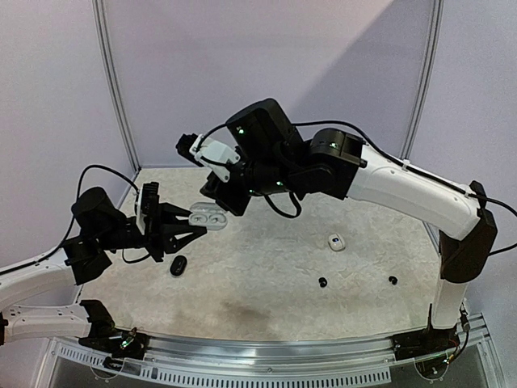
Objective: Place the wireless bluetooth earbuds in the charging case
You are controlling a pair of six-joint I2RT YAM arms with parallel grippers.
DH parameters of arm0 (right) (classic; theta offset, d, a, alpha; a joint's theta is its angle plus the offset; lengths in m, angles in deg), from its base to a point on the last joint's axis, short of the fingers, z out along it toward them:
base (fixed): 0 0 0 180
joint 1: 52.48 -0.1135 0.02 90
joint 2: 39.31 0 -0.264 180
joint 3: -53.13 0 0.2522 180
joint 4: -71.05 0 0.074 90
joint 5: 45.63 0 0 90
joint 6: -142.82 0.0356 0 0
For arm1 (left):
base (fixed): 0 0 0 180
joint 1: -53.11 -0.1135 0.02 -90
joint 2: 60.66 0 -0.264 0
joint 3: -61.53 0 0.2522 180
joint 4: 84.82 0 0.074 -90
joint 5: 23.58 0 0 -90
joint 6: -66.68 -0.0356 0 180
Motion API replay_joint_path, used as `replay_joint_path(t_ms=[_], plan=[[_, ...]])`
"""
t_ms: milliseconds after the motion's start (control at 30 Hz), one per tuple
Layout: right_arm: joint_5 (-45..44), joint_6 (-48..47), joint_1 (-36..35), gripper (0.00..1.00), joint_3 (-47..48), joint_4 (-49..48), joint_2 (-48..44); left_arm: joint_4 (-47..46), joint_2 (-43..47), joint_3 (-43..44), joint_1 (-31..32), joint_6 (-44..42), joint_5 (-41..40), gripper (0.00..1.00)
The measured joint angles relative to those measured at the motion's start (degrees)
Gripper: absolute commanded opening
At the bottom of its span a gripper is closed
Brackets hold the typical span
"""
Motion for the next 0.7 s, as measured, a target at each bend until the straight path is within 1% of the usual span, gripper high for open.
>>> replay_joint_path(t_ms=[133, 267, 433, 600, 633, 700], plan=[[2.6, 0.2, -0.2, 0.29, -2.3, -0.5, -0.5, 1.0, 0.0, 0.1, 0.0, 2.0, -0.9, 0.00], [3.1, 0.1, -0.3, 0.28, -3.8, -0.6, -1.6, 1.7, 0.0, 0.1, 0.0, 4.0, -1.8, 0.00], [2.5, 0.4, -0.7, 0.28, -4.3, -0.9, -2.9, 2.2, 0.0, 0.1, 0.0, 5.9, -3.6, 0.00], [0.7, 1.7, -0.7, 0.28, -3.8, 0.0, -2.9, 2.4, 0.0, 0.1, 0.0, 6.5, -3.7, 0.00], [0.2, 2.0, -0.5, 0.30, -3.5, 0.7, -2.9, 2.2, 0.0, 0.1, 0.0, 6.8, -3.7, 0.00], [-0.7, 2.4, -0.1, 0.40, -3.1, 1.7, -3.1, 2.0, 0.0, 0.1, 0.0, 7.7, -3.7, 0.00]])
